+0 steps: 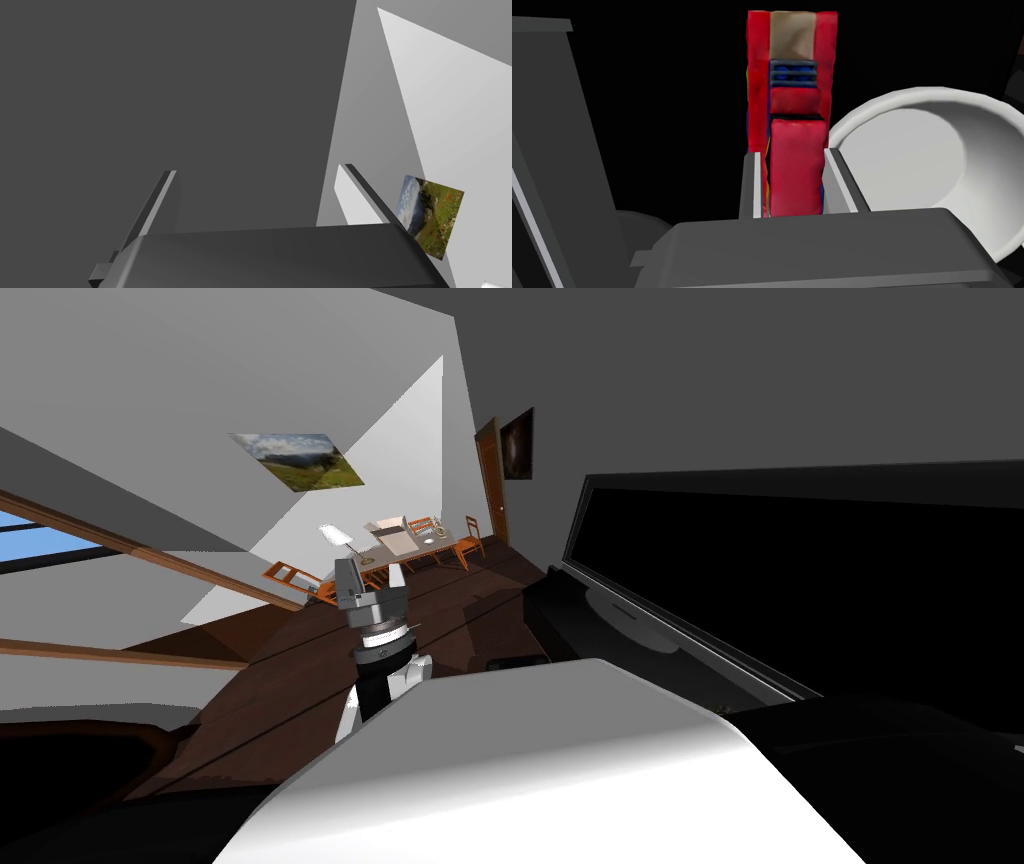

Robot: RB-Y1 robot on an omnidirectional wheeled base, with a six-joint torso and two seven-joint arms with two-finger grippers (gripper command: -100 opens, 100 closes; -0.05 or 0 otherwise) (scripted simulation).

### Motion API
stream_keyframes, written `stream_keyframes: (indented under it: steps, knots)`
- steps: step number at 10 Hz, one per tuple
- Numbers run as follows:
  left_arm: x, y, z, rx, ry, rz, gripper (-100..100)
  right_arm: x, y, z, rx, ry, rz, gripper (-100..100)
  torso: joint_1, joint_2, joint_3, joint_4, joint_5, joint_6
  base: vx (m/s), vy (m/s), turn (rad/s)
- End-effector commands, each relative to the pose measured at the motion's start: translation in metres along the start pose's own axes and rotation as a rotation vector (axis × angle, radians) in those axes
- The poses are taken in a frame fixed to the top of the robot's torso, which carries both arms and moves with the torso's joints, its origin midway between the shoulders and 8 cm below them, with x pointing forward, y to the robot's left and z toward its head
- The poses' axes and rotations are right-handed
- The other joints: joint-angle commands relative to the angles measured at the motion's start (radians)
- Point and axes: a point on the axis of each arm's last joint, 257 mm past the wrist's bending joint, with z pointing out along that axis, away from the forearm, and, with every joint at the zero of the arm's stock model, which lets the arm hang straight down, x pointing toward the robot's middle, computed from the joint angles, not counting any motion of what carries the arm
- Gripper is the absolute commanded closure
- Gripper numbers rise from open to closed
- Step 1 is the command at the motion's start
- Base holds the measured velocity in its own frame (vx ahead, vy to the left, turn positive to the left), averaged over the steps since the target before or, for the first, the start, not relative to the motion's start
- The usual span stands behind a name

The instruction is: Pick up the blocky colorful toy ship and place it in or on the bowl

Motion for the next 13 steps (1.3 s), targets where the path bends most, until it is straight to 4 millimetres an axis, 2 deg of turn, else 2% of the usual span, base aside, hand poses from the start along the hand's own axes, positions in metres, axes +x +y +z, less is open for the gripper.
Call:
stream_keyframes:
  steps: [1, 3, 5, 8, 13]
  knots:
    - [0.0, 0.0, 0.0, 0.0, 0.0, 0.0, 0, 0.014, -0.011, -0.009, 0.018, 0.031, -0.028, 100, 0.0, 0.0, 0.0, 0.0, 0.0, 0.0, -0.072, 0.046, -0.094]
    - [0.0, 0.0, 0.0, 0.0, 0.0, 0.0, 0, 0.026, -0.017, -0.021, 0.008, 0.055, -0.047, 100, 0.005, 0.005, 0.002, -0.001, 0.002, 0.007, -0.052, 0.065, -0.096]
    - [0.0, 0.0, 0.0, 0.0, 0.0, 0.0, 0, 0.028, -0.018, -0.03, -0.016, 0.059, -0.051, 100, 0.012, 0.004, 0.001, -0.003, 0.003, 0.009, 0.008, 0.067, -0.029]
    - [0.0, 0.0, 0.0, 0.0, 0.0, 0.0, 0, 0.027, -0.019, -0.036, -0.037, 0.055, -0.05, 100, 0.029, -0.004, -0.004, -0.004, 0.002, 0.007, 0.05, 0.068, 0.002]
    - [0.0, 0.0, 0.0, 0.0, 0.0, 0.0, 0, 0.021, -0.018, -0.046, -0.073, 0.04, -0.042, 100, 0.04, -0.012, -0.008, -0.003, -0.008, -0.002, 0.039, 0.05, 0.015]
